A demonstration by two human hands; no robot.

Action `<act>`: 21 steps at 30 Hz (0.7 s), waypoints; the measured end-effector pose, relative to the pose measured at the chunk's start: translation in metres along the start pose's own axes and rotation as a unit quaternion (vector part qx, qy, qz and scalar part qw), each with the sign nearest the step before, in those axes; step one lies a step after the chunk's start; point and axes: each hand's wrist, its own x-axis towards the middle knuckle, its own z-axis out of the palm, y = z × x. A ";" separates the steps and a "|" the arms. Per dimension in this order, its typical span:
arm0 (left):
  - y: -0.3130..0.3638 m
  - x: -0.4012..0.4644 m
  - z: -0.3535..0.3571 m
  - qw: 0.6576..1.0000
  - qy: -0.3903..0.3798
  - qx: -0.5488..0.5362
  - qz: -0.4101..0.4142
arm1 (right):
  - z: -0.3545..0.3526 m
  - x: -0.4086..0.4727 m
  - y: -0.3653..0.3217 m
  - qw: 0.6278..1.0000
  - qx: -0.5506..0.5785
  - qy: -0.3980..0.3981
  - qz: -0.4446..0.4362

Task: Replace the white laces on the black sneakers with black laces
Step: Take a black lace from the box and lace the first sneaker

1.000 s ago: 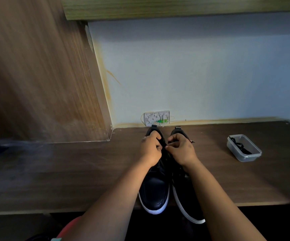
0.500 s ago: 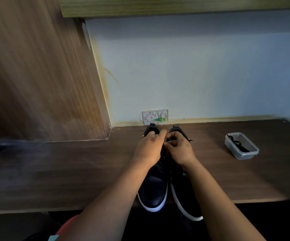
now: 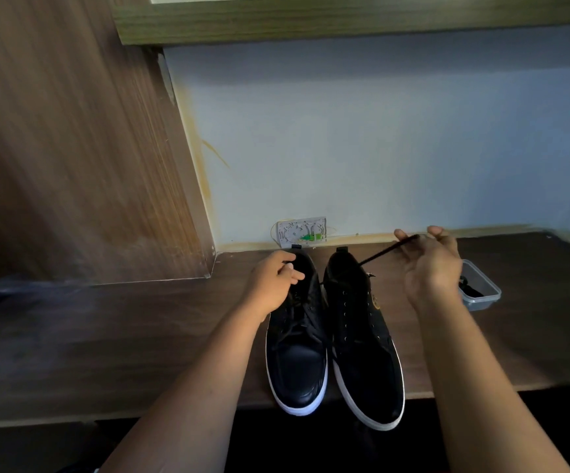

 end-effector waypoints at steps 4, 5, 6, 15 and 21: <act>-0.001 -0.001 0.001 0.999 0.005 -0.041 -0.018 | 0.001 -0.016 0.020 0.983 -0.115 -0.099 0.105; -0.001 -0.001 0.003 0.999 0.005 -0.044 -0.021 | 0.001 -0.021 0.033 0.936 -0.317 -0.150 0.022; 0.000 -0.002 0.004 0.999 0.006 -0.046 -0.021 | 0.001 -0.027 0.045 0.837 -0.497 -0.214 -0.084; 0.002 -0.004 -0.001 1.000 0.005 -0.008 -0.012 | -0.006 -0.011 0.043 0.797 -0.557 -0.176 -0.153; 0.005 -0.009 -0.004 0.973 -0.074 0.201 0.082 | -0.030 0.006 0.024 0.838 -0.522 -0.141 -0.073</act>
